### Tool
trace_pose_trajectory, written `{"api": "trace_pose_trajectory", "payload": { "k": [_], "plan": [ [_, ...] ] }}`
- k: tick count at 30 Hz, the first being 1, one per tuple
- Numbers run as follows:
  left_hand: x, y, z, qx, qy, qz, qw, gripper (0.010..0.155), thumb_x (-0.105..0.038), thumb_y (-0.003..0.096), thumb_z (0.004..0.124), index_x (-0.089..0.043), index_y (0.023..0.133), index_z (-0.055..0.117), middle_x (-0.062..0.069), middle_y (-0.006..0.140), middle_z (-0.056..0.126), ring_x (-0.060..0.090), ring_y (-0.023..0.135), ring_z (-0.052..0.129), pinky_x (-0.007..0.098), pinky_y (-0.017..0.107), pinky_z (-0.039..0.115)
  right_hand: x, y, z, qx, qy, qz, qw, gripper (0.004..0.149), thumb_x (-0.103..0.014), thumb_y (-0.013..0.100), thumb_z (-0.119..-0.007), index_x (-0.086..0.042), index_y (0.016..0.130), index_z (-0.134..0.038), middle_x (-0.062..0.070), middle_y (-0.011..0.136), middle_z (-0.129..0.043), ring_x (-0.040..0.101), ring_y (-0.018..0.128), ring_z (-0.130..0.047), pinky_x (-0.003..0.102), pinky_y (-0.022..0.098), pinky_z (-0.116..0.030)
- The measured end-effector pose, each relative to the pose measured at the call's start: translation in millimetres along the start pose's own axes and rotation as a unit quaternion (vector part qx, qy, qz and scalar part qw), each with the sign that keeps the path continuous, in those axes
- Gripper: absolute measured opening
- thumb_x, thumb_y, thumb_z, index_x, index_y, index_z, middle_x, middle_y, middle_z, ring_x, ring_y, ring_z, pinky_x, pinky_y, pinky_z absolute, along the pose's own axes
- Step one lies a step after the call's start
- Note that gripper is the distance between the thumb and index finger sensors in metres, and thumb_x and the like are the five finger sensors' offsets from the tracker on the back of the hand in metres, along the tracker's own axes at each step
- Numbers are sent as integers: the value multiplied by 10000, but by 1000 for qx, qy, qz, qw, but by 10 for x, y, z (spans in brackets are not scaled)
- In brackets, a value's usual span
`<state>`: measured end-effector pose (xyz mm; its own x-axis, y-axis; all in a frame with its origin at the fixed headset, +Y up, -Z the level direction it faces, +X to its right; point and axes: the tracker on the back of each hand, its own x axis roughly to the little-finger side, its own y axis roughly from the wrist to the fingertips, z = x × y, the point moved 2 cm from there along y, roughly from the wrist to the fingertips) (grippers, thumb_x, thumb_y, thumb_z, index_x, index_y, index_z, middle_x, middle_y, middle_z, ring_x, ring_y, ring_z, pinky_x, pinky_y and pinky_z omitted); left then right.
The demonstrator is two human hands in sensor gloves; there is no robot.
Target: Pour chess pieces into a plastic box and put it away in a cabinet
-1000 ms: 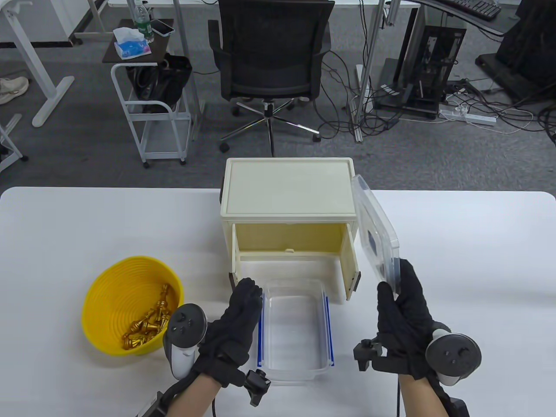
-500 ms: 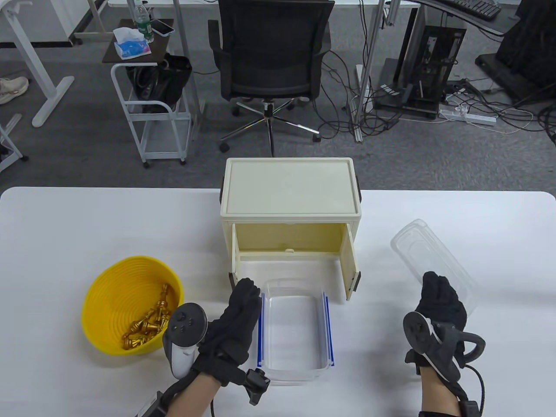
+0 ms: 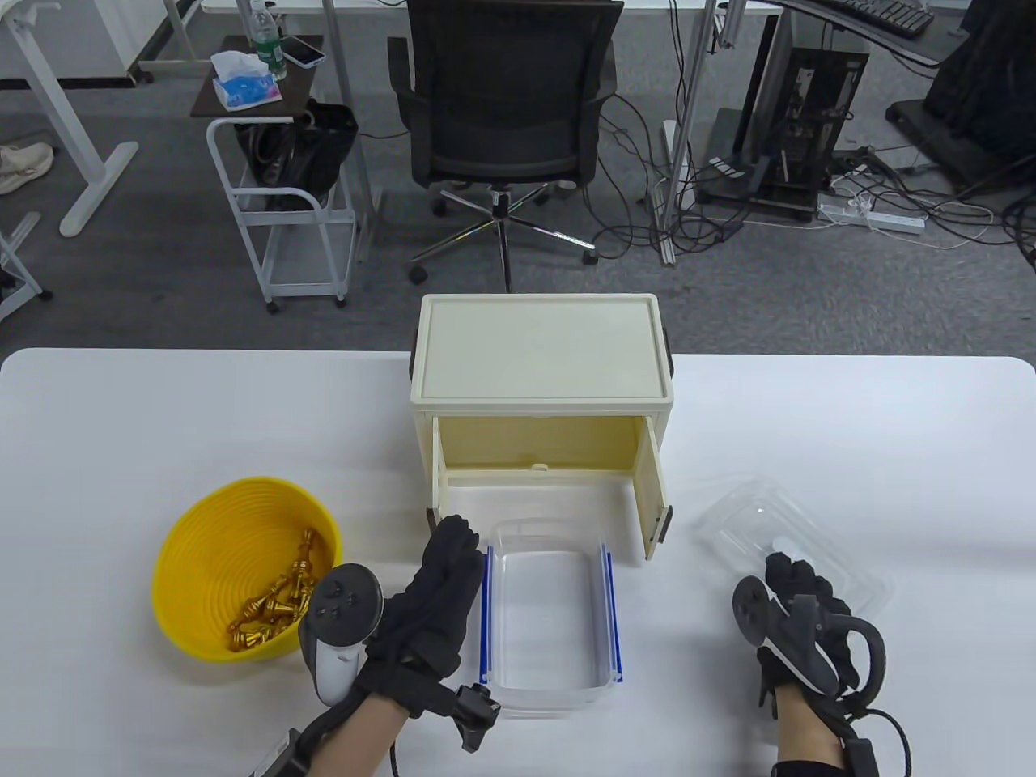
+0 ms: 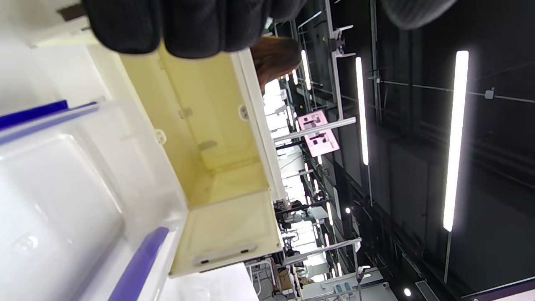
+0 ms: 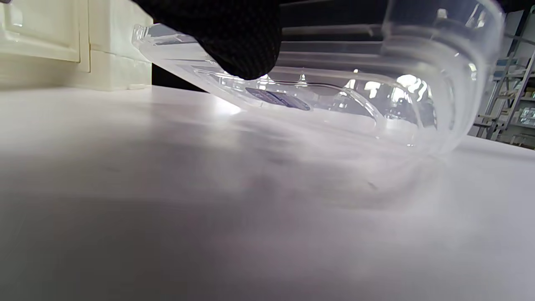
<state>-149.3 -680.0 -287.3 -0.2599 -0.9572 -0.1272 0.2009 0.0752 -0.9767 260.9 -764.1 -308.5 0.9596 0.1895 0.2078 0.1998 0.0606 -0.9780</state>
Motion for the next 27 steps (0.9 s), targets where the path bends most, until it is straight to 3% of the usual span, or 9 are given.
{"api": "trace_pose_trajectory", "payload": {
  "k": [3,6,15,20,25,27],
  "plan": [
    [-43,-5,-36,-7,20,12,1000,745,-539,614,516,-52,1124,276,295,1171,407,530,1041,518,690,691,566,-19,14,-50,-23,-2,11,1000,532,-160,552,-760,-108,1049,-578,233,988,-725,436,856,-805,531,608,-786],
    [-114,-17,-114,-21,42,29,998,743,-539,613,520,-58,1127,283,297,1177,390,537,1047,498,699,695,550,-28,45,-156,-101,38,16,994,473,-158,573,-712,-117,1037,-624,240,983,-733,442,851,-800,546,613,-768],
    [-315,-93,-657,-118,155,40,980,738,-550,607,537,-88,1143,327,298,1195,368,552,1067,449,726,707,506,10,52,-74,-84,78,-5,993,505,-237,592,-701,-89,1064,-598,268,1007,-705,480,869,-771,593,631,-727],
    [-297,-150,-1078,-208,292,-5,934,748,-566,606,547,-102,1150,325,299,1201,364,552,1073,444,730,708,504,-22,45,47,-53,103,-3,993,507,-240,594,-701,-89,1066,-594,267,1013,-698,486,873,-764,599,632,-722],
    [-69,-190,-1522,-263,414,-138,860,755,-574,610,547,-118,1158,298,294,1216,317,557,1090,383,739,713,487,-102,36,120,-35,104,11,994,508,-257,596,-703,-92,1066,-599,265,1012,-702,485,873,-764,601,631,-721],
    [37,-220,-1668,-273,424,-186,843,766,-575,612,546,-113,1159,276,299,1217,291,562,1091,359,741,715,482,-124,33,136,-33,105,15,994,514,-269,598,-703,-94,1069,-595,264,1015,-699,484,876,-762,602,634,-718]
  ]
}}
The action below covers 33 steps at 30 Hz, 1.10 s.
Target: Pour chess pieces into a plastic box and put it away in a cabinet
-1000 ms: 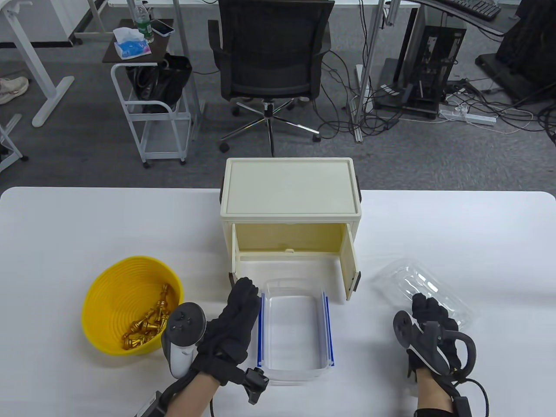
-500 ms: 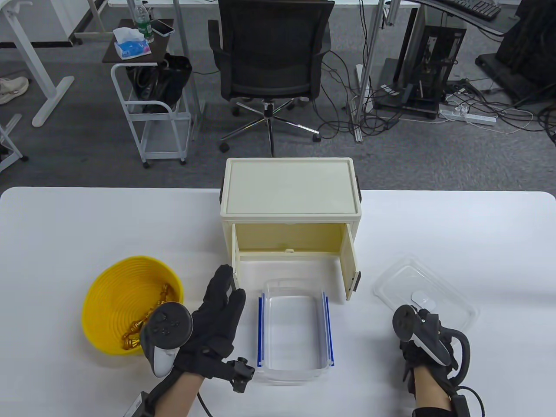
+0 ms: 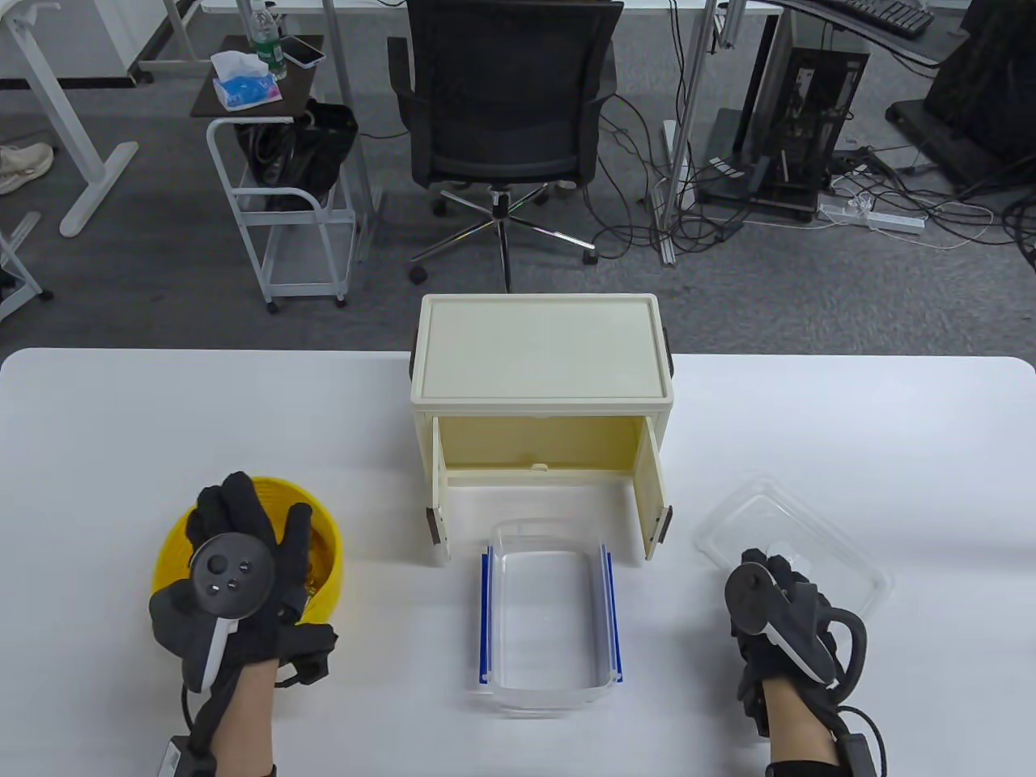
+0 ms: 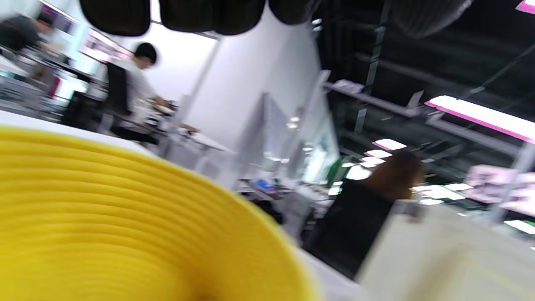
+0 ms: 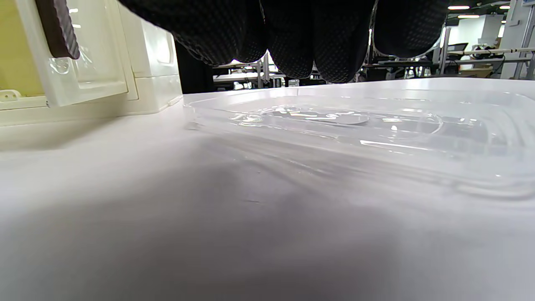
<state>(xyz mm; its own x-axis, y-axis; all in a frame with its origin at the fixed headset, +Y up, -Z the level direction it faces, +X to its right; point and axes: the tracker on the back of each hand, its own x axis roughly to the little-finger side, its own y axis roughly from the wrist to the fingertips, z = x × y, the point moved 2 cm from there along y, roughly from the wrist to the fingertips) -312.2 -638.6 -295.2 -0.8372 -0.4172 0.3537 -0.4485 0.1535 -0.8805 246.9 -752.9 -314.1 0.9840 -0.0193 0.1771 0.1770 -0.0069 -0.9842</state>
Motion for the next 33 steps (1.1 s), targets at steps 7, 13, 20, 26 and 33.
{"api": "trace_pose_trajectory", "payload": {
  "k": [7,13,20,26,33],
  "plan": [
    [759,211,179,59,35,-178,982,812,-581,618,543,-63,1145,206,334,1201,256,587,1073,349,719,714,504,-65,-11,-2,5,1,6,1000,525,-293,603,-696,-86,1073,-591,271,1015,-698,490,873,-760,602,630,-719],
    [1301,235,343,123,-1,-294,948,846,-580,619,581,3,1122,230,352,1122,475,486,920,693,549,636,701,-101,-8,-28,2,-6,10,1000,525,-301,605,-694,-86,1073,-594,268,1013,-702,489,872,-763,601,631,-720],
    [1697,224,622,245,-139,-359,890,740,-535,633,592,-13,1111,378,147,726,888,186,438,943,309,295,844,-114,-16,-35,0,-4,16,1000,529,-320,605,-692,-86,1071,-600,270,1010,-707,487,867,-770,598,629,-723],
    [1662,217,719,326,-229,-324,858,615,-447,651,560,-29,1095,480,163,543,931,104,272,940,281,192,847,-117,1,-51,-1,8,18,1000,531,-329,607,-687,-86,1072,-602,271,1011,-707,490,867,-768,600,631,-722],
    [1383,245,691,290,-315,-267,864,619,-354,644,600,98,1034,442,180,463,930,85,208,951,287,162,864,-109,0,-38,0,13,17,1000,534,-335,608,-684,-85,1072,-603,270,1011,-707,489,867,-769,599,631,-721]
  ]
}}
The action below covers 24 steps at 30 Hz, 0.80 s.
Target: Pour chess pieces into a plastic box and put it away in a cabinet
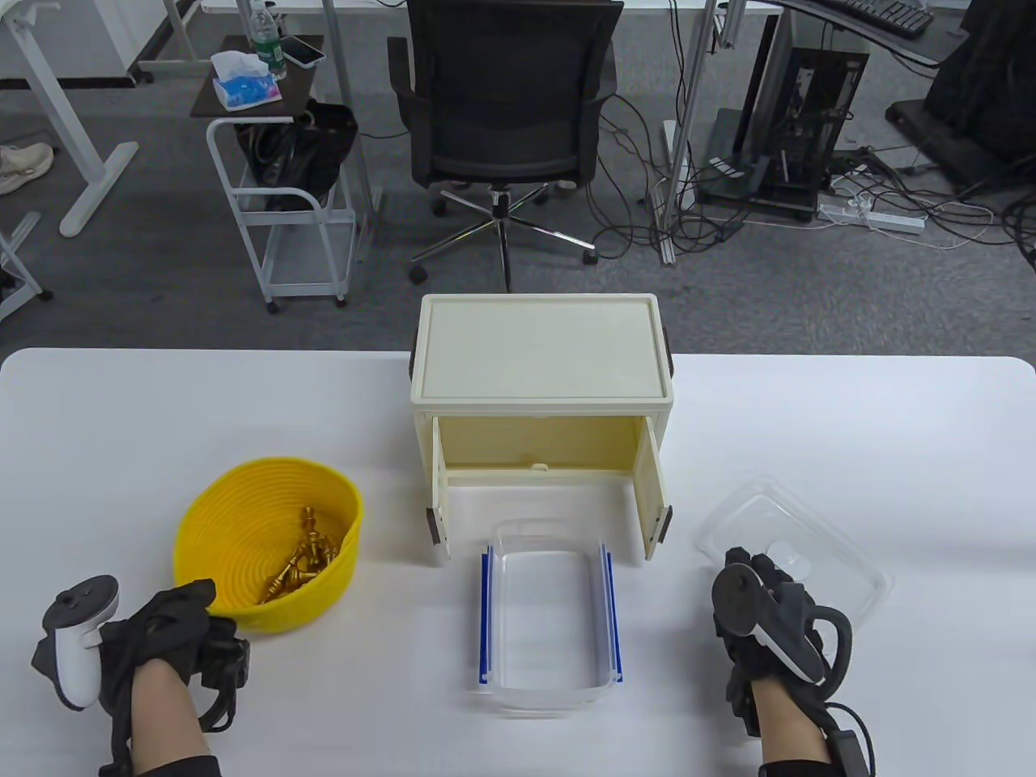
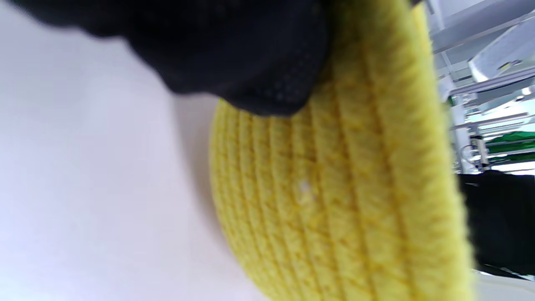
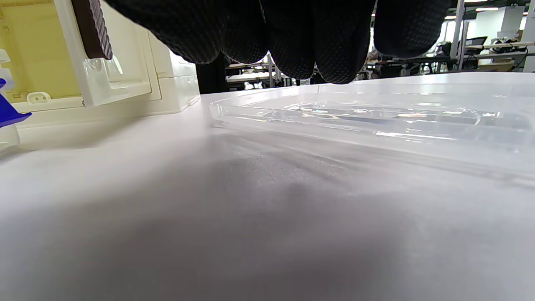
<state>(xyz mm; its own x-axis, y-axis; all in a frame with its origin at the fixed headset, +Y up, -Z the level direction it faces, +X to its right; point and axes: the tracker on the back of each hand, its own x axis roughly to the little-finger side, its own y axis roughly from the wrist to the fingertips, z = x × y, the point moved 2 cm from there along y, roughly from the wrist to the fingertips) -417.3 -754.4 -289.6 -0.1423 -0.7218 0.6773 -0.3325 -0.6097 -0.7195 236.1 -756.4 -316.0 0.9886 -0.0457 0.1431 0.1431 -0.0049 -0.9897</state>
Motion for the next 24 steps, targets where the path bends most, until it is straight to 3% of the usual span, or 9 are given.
{"api": "trace_pose_trajectory", "payload": {
  "k": [7,12,19,24],
  "plan": [
    [-274,-188,144,-23,-34,67,997,637,-338,646,583,139,1016,379,192,472,917,80,219,959,281,174,876,13,10,-5,2,9,0,1000,538,-342,608,-682,-85,1074,-600,272,1013,-705,491,869,-766,600,632,-720],
    [-605,-474,271,-56,-41,152,986,641,-335,645,577,140,1015,357,198,481,911,81,227,962,278,168,883,18,12,2,5,13,0,1000,540,-347,608,-680,-85,1074,-601,270,1014,-704,490,870,-766,599,633,-720],
    [-1145,-997,601,-76,-20,300,951,634,-335,644,579,124,1024,363,198,480,910,81,228,963,273,165,889,49,4,32,14,28,-1,1000,544,-354,608,-679,-84,1074,-600,270,1013,-704,489,868,-768,599,632,-721],
    [-1469,-1246,1014,-60,20,383,921,621,-334,641,586,104,1033,385,198,472,911,84,220,960,276,169,885,84,13,33,16,35,-5,999,548,-362,609,-677,-84,1075,-599,271,1014,-703,488,869,-768,598,632,-722]
  ]
}}
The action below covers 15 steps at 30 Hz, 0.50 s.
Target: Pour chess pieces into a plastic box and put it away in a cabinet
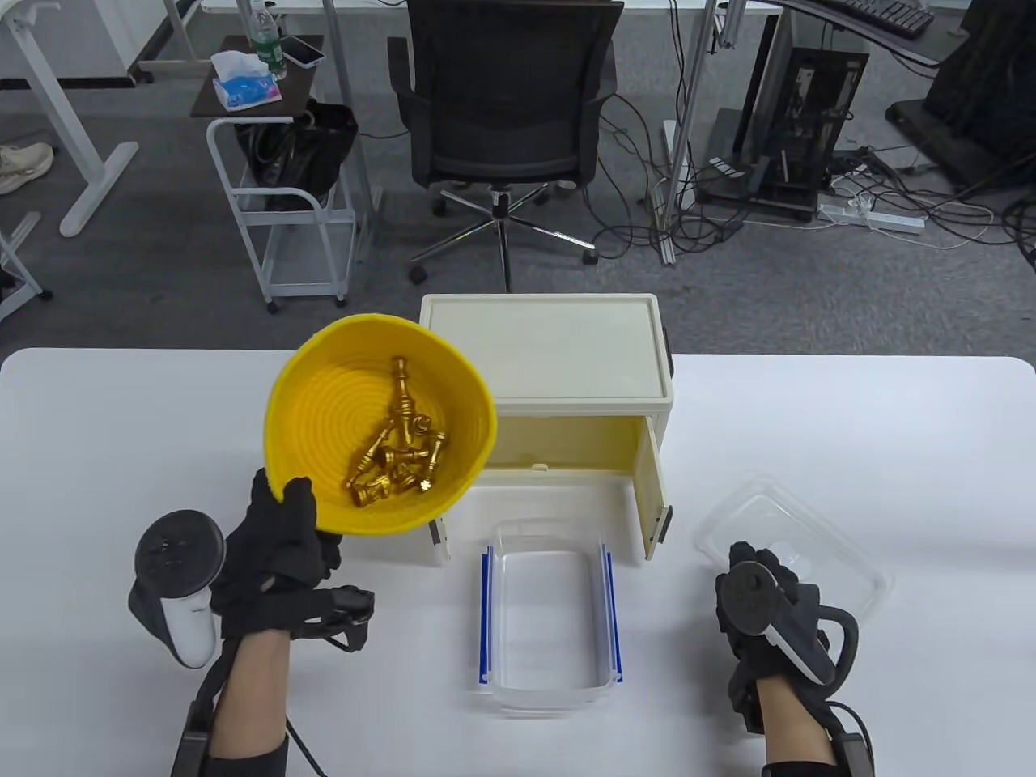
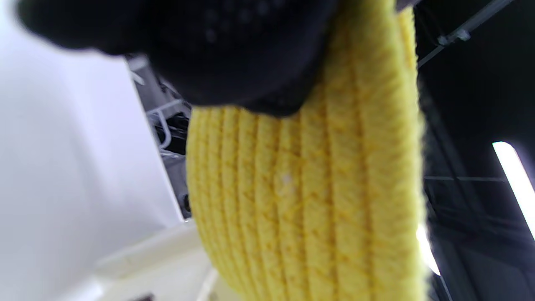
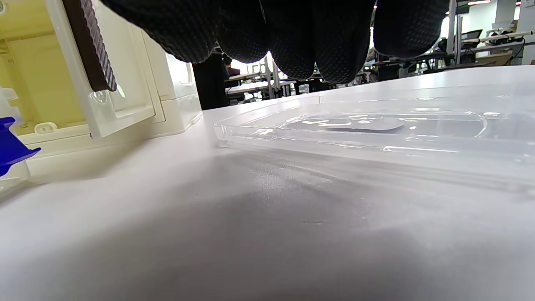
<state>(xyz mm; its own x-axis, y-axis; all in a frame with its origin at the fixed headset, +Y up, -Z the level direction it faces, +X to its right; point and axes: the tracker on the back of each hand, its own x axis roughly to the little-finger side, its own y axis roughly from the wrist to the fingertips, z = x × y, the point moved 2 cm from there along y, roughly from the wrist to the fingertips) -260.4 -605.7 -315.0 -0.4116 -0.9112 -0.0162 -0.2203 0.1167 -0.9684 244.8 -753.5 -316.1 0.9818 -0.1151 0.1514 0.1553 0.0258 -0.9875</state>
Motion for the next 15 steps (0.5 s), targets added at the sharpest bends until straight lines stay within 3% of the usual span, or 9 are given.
{"api": "trace_pose_trajectory", "payload": {
  "k": [3,8,12,15],
  "plan": [
    [-173,36,240,17,32,50,998,611,-335,634,604,75,1045,413,200,458,914,92,205,953,285,157,876,10,-3,1,1,1,1,1000,549,-365,608,-677,-84,1074,-600,271,1012,-706,490,867,-769,598,631,-723],
    [-392,20,585,-1,140,140,980,580,-339,623,631,25,1051,490,189,416,923,87,165,940,282,131,867,14,1,3,4,6,2,1000,549,-366,608,-677,-84,1073,-601,272,1012,-705,489,868,-768,598,632,-722],
    [-494,-53,864,0,226,187,956,571,-338,619,642,11,1052,509,191,406,925,93,157,938,288,127,864,18,2,3,5,9,2,1000,549,-366,608,-676,-84,1073,-601,271,1012,-706,489,867,-770,598,633,-722],
    [-554,-150,1035,-10,292,235,927,564,-338,617,644,-1,1052,520,188,404,927,92,154,938,288,126,865,23,3,8,6,11,1,1000,549,-367,609,-676,-85,1074,-600,271,1013,-704,491,868,-768,599,633,-721]
  ]
}}
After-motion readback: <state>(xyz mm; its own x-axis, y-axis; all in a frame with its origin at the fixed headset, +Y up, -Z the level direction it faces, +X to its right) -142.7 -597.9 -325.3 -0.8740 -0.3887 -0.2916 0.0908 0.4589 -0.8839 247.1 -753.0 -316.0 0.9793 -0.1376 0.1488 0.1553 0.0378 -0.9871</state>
